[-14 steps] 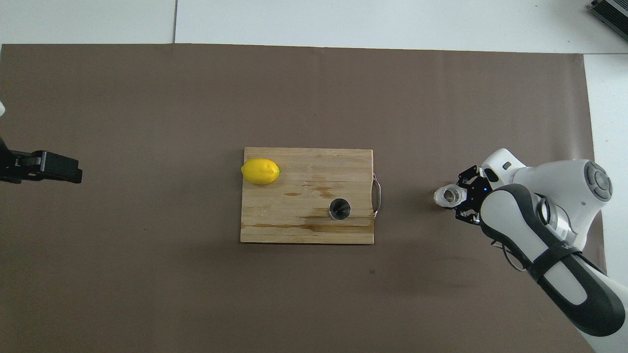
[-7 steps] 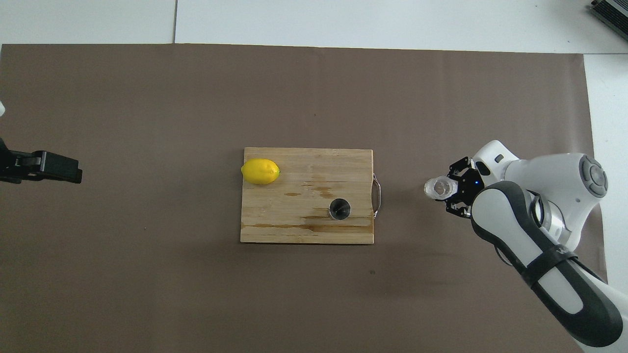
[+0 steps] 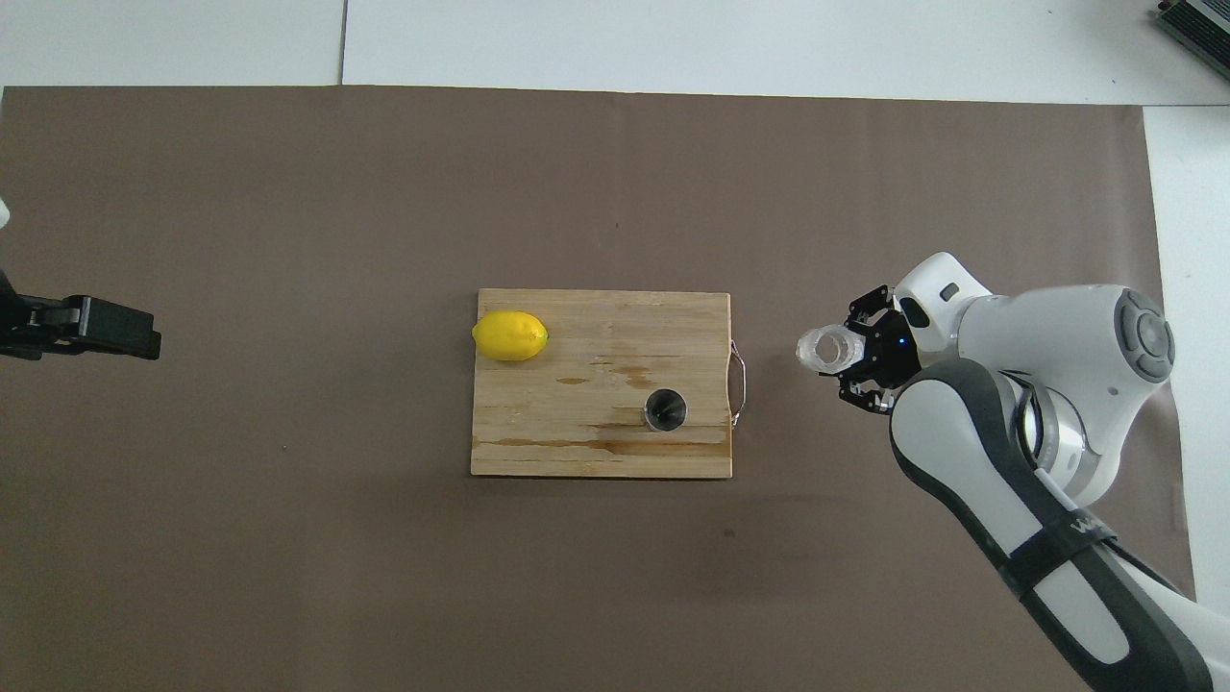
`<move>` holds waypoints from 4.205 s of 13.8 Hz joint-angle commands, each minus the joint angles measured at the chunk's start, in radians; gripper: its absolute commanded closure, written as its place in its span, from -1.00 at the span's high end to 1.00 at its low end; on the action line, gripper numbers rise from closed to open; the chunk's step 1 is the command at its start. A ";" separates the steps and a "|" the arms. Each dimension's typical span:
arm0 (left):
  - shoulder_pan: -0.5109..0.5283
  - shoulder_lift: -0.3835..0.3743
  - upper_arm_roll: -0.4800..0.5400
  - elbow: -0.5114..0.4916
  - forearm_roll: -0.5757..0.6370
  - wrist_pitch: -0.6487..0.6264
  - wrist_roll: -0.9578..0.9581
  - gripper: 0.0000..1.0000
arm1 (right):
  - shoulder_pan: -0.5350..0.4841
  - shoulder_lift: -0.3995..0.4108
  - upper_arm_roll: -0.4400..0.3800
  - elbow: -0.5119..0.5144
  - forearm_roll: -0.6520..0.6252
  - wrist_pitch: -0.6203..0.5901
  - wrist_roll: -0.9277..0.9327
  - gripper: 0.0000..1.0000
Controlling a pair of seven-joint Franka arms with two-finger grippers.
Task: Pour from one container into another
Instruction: 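Lift the white cup with the right gripper toward the jigger, then position the white cup above the jigger with the right gripper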
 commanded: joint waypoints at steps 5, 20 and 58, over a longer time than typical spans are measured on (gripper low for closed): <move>0.011 -0.028 -0.005 -0.027 0.009 -0.007 0.009 1.00 | 0.079 -0.006 0.004 0.121 -0.168 -0.119 0.241 -0.63; 0.011 -0.028 -0.005 -0.027 0.009 -0.007 0.009 1.00 | 0.310 0.045 0.004 0.308 -0.613 -0.294 0.677 -0.62; 0.011 -0.028 -0.005 -0.027 0.009 -0.007 0.009 1.00 | 0.520 0.020 0.008 0.198 -1.115 -0.323 0.734 -0.59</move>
